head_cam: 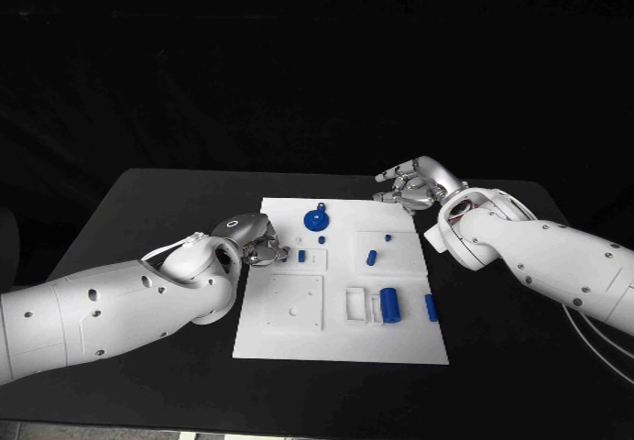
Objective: Assemble the parts on the task board
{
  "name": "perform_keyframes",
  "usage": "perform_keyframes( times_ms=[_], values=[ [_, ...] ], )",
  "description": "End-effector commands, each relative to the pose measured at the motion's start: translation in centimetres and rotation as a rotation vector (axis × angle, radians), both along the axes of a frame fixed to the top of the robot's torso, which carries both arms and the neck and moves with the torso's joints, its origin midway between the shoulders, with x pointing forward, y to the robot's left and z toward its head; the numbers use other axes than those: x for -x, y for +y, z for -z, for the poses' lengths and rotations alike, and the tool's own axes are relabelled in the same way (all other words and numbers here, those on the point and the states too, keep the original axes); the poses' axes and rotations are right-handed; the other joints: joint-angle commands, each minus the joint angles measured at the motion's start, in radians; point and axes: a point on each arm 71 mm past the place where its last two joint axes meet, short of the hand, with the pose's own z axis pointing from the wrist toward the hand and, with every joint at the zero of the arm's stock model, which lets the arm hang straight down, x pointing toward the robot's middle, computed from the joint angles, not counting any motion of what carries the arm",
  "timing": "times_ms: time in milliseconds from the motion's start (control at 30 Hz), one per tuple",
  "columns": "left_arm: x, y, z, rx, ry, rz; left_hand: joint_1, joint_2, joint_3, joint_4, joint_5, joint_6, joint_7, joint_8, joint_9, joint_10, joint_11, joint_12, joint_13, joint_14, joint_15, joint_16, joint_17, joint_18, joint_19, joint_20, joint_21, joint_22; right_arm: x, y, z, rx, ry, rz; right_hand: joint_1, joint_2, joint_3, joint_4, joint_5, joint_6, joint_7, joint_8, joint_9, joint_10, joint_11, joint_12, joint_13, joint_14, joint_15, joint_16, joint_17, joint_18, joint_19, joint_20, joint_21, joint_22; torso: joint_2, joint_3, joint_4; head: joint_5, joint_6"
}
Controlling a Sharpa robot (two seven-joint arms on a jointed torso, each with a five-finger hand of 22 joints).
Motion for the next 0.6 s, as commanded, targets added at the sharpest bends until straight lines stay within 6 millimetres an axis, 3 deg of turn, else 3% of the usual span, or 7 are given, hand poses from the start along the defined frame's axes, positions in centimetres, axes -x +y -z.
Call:
perform_keyframes(
  times_ms=[33,100,133,367,600],
  values=[
    [0.44,-0.27,1.13,-0.036,0.071,0.016,0.016,-0.006,0.097,-0.087,-0.027,0.03,-0.029,0.003,0.002,0.035,-0.016,0.006,0.004,-0.001,-0.005,0.008,0.003,0.003,0.003,0.008,-0.005,0.018,0.05,0.14,0.0,0.003,-0.001,-0.014,-0.005,0.0,0.001,0.006,0.007,-0.003,0.002,-0.006,0.0,0.005,-0.005,0.001,-0.002,0.003,-0.004,-0.001,0.002,0.016,0.034,-0.001,0.002,0.059,0.001,0.0007,0.0,-0.002,0.0],
    [0.42,-0.28,1.17,-0.036,0.077,0.015,0.021,-0.002,0.091,-0.081,-0.075,0.033,-0.031,0.003,0.003,0.035,-0.016,0.011,0.007,0.0,-0.005,0.011,0.006,0.003,0.003,0.01,-0.008,0.018,0.05,0.13,0.0,0.003,-0.001,-0.014,-0.005,0.0,0.001,0.006,0.007,-0.003,0.002,-0.006,0.0,0.005,-0.005,0.001,-0.002,0.003,-0.004,-0.001,0.002,0.016,0.034,-0.001,0.002,0.059,0.001,0.0008,0.0001,-0.002,0.0],
    [0.41,-0.28,1.21,-0.036,0.082,0.014,0.03,0.0,0.086,-0.076,-0.083,0.034,-0.03,0.002,0.002,0.035,-0.015,0.011,0.01,0.0,-0.004,0.013,0.006,0.004,0.005,0.011,-0.01,0.018,0.06,0.13,-0.01,0.003,-0.001,-0.014,-0.005,0.0,0.001,0.006,0.007,-0.003,0.002,-0.006,0.0,0.005,-0.005,0.001,-0.002,0.003,-0.004,-0.001,0.002,0.016,0.034,-0.001,0.002,0.059,0.0,0.001,0.0,-0.002,0.0],
    [0.44,-0.3,1.4,-0.042,0.11,0.007,0.041,0.001,0.083,-0.073,-0.087,0.04,-0.03,0.002,0.0,0.035,-0.015,0.017,0.016,0.001,-0.003,0.021,0.015,0.005,0.006,0.013,-0.012,0.019,0.08,0.12,-0.02,0.003,-0.001,-0.014,-0.006,0.001,0.003,0.004,0.007,-0.004,0.002,-0.006,0.0,0.004,-0.005,0.001,-0.002,0.002,-0.004,-0.002,0.001,0.016,0.034,-0.001,0.0,0.059,0.0,0.0011,-0.0013,-0.002,-0.004],
    [0.61,-0.37,1.62,-0.051,0.147,0.005,0.045,0.0,0.088,-0.079,-0.069,0.046,-0.031,0.002,-0.003,0.035,-0.015,0.022,0.022,0.001,-0.001,0.029,0.024,0.007,0.006,0.015,-0.011,0.02,0.1,0.11,-0.04,0.003,-0.002,-0.014,-0.006,0.001,0.003,0.004,0.007,-0.004,0.002,-0.006,0.0,0.004,-0.005,0.001,-0.002,0.002,-0.004,-0.002,0.001,0.016,0.034,-0.001,0.0,0.059,0.001,0.0011,-0.001,-0.004,-0.005]
  ],
)
